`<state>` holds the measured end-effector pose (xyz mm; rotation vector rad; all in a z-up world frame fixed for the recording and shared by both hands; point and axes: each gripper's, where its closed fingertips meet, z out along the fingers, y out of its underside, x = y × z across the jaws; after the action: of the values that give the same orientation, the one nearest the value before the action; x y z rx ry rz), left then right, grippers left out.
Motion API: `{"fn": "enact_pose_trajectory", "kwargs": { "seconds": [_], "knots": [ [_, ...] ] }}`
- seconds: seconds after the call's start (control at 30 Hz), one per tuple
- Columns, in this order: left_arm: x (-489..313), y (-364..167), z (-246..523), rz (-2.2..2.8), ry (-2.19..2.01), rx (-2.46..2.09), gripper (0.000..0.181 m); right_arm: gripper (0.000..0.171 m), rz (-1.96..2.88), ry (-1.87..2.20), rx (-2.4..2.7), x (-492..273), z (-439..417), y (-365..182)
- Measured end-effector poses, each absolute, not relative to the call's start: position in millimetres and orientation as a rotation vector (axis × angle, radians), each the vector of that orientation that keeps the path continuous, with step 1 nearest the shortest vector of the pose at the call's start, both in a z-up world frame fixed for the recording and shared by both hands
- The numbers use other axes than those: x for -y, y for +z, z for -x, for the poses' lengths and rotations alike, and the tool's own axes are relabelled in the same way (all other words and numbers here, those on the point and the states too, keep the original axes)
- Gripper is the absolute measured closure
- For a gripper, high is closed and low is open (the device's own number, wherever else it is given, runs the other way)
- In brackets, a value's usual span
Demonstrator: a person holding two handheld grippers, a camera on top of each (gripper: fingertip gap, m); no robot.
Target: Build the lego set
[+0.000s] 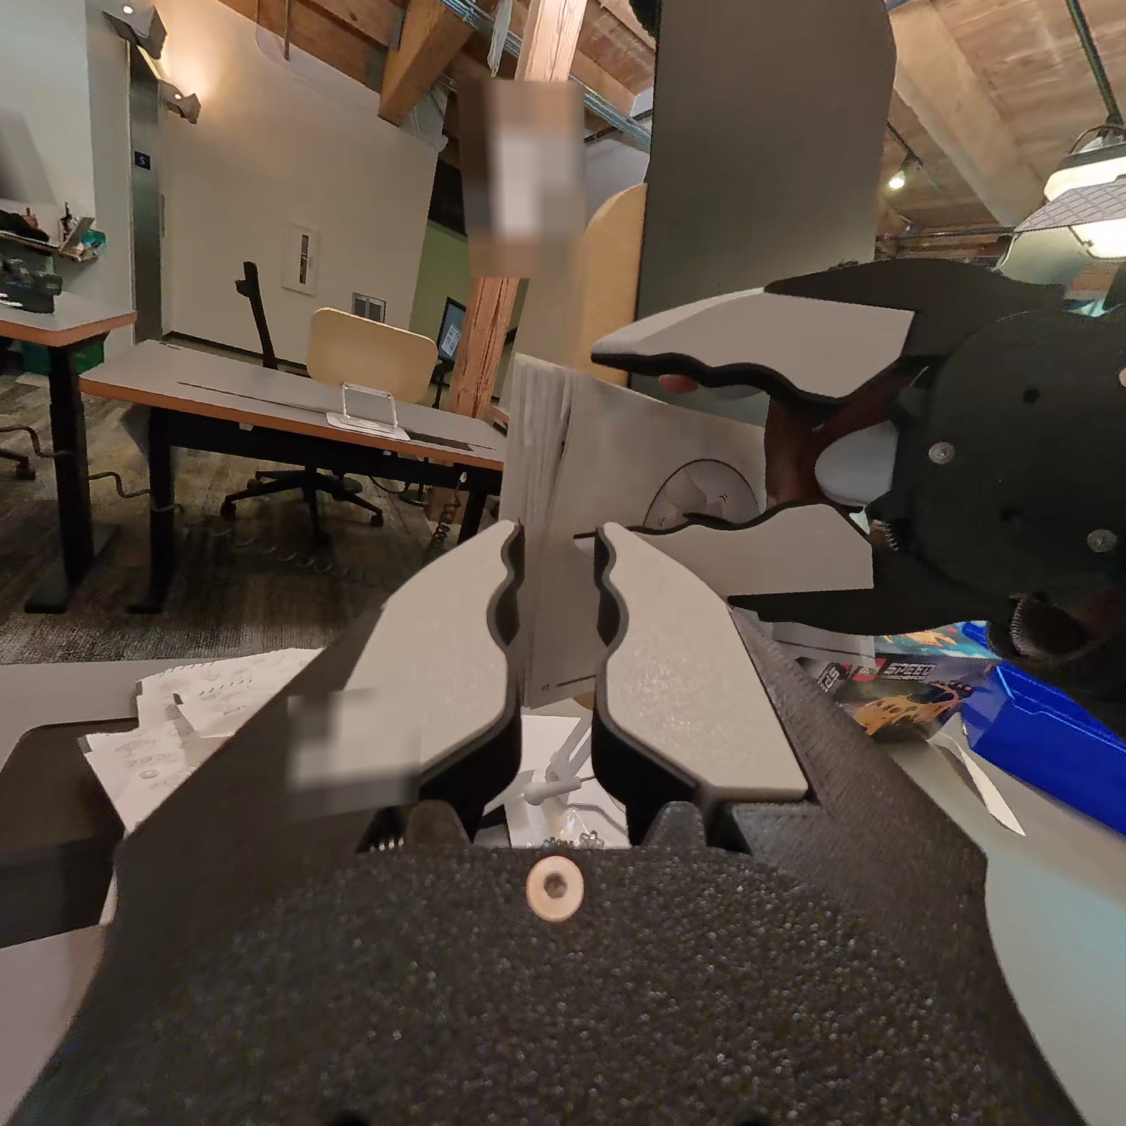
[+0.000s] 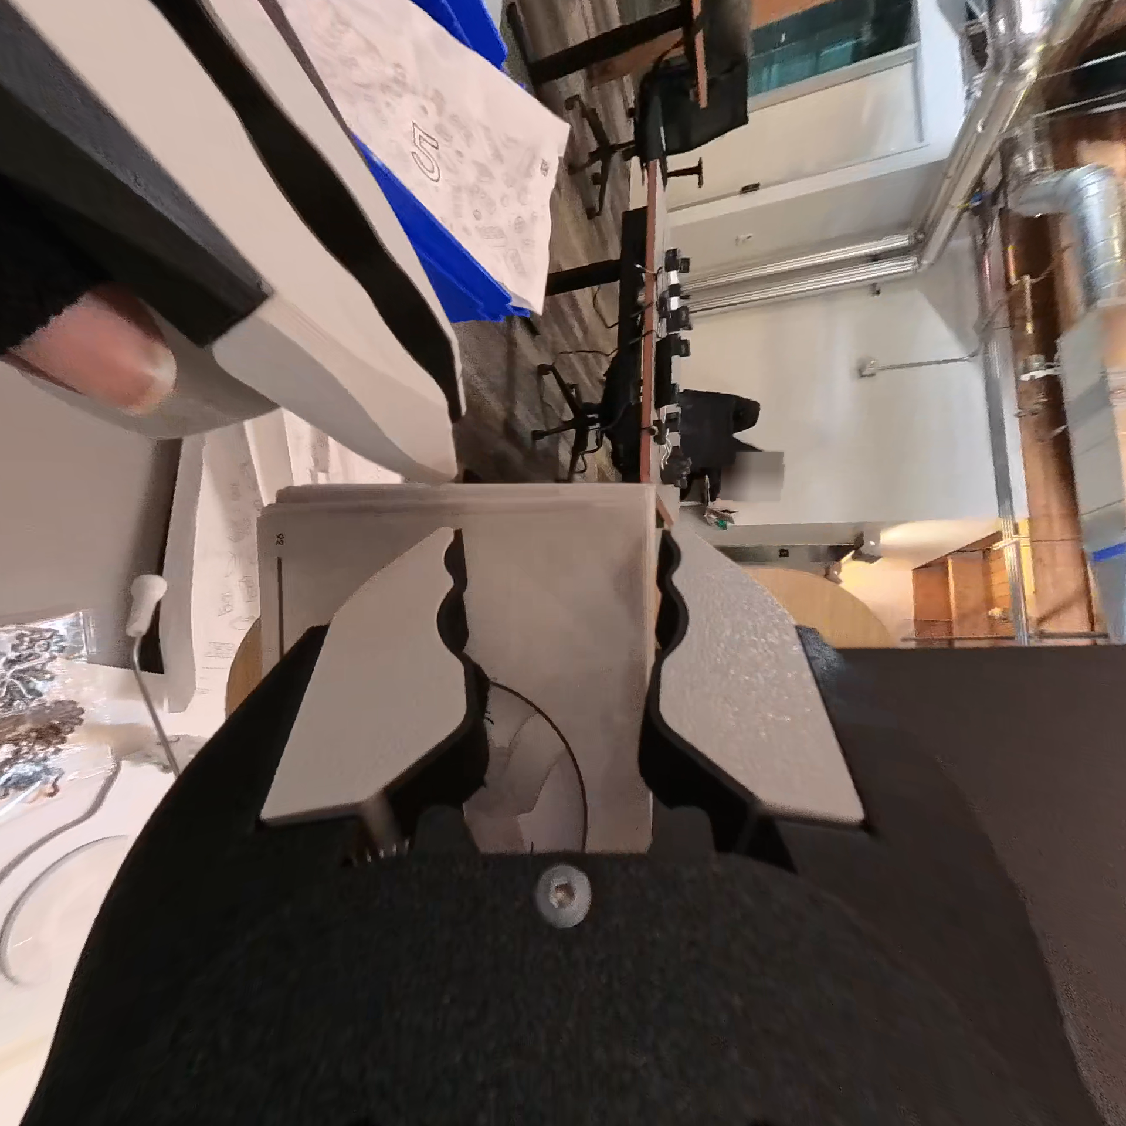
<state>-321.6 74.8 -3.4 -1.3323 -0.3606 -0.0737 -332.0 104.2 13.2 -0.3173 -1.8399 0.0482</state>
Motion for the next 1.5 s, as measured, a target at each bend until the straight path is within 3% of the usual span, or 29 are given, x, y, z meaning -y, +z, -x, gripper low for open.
{"fn": "enact_pose_trajectory", "kwargs": {
  "seconds": [0.27, 0.33, 0.47, 0.67, 1.5],
  "knots": [
    [-70, -2, 325, 1.314, -0.093, 0.377, 0.161, 0.143, 0.257, 0.032, 1.802, -101, 319, 15],
    [-70, -2, 324, 1.315, -0.09, 0.376, 0.161, 0.143, 0.256, 0.035, 1.786, -102, 318, 17],
    [-72, -4, 323, 1.322, -0.093, 0.373, 0.161, 0.122, 0.361, 0.057, 1.817, -109, 327, 18],
    [-72, -5, 324, 1.32, -0.101, 0.377, 0.161, 0.148, 0.307, 0.029, 1.782, -110, 326, 17],
    [-81, 11, 280, 1.298, -0.089, 0.145, 0.164, 0.166, 0.117, 0.047, 1.573, -99, 267, 34]
  ]
}}
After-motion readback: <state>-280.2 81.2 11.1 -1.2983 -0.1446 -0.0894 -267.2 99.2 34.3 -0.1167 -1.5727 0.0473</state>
